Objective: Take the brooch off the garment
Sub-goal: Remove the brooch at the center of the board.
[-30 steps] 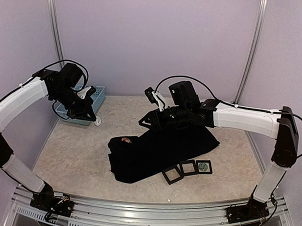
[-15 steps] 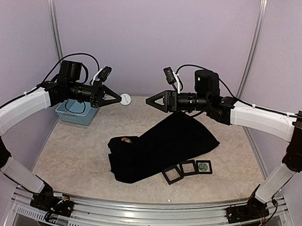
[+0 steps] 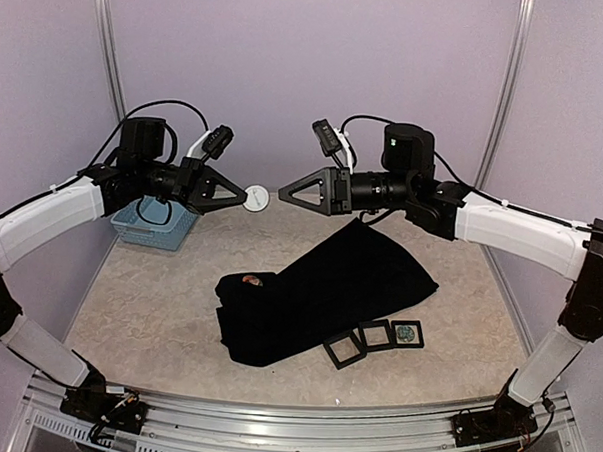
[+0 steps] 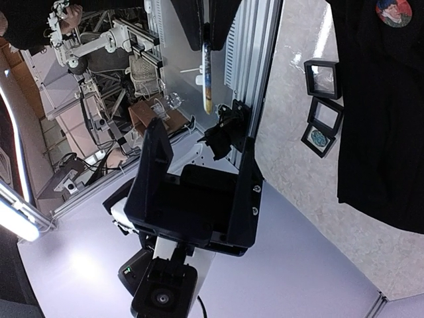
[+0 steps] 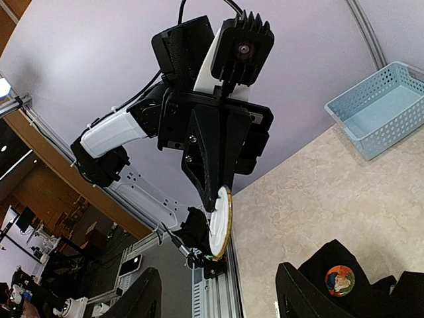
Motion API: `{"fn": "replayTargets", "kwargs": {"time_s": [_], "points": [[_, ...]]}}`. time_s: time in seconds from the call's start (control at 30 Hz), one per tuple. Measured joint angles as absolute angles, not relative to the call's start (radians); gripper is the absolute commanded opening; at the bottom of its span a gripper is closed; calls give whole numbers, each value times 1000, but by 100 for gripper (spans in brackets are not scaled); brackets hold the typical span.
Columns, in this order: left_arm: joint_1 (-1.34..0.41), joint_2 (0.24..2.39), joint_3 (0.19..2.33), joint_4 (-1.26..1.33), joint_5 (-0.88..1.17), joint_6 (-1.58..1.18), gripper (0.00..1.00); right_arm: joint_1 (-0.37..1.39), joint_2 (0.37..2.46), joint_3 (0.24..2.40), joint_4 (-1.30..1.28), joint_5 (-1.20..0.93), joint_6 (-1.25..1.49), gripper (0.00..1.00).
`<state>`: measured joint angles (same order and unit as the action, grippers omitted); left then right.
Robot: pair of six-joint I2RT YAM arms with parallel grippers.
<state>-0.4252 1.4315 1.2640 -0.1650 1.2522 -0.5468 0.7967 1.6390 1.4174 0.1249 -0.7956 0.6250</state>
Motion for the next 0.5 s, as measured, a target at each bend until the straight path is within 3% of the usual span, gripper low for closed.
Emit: {"fn": "replayTargets", "kwargs": {"time_s": [0.5], "points": [[-463, 1469, 1272, -242, 1242, -492, 0, 856, 1715, 1507, 38, -809, 586, 50]]}}
